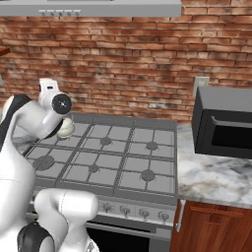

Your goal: Pick the kettle from the cabinet and place it on a stove burner. Then pick the pot from the counter and place it on another stove burner. Finally, turn both burners on.

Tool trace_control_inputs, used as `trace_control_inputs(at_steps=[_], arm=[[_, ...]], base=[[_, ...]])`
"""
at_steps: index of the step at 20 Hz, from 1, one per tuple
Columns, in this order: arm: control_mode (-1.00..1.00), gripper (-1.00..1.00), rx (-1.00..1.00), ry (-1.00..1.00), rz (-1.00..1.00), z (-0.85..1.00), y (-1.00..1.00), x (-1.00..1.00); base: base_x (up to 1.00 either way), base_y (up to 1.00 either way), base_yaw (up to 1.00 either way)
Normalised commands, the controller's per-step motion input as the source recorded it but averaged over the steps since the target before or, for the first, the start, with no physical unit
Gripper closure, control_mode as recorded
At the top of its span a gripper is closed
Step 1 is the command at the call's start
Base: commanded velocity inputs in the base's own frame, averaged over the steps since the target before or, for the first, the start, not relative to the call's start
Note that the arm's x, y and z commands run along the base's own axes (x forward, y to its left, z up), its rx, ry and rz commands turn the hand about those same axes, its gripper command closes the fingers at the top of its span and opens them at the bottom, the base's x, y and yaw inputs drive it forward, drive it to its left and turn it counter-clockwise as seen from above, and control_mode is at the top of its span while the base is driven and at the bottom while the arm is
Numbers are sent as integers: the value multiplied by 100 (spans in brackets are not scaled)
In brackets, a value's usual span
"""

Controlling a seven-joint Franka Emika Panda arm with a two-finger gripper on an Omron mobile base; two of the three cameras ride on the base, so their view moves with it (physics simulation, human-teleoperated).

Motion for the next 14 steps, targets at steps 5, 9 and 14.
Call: trace_control_inputs(at_steps=[5,9,14], arm=[[-100,-100,-22,0,-12,19,0,-4],[-100,-100,-27,0,-7,23,-6,-10],[-100,-100,-24,0,-8,21,-20,-25]], base=[[0,0,0],[0,0,0],[0,0,0]])
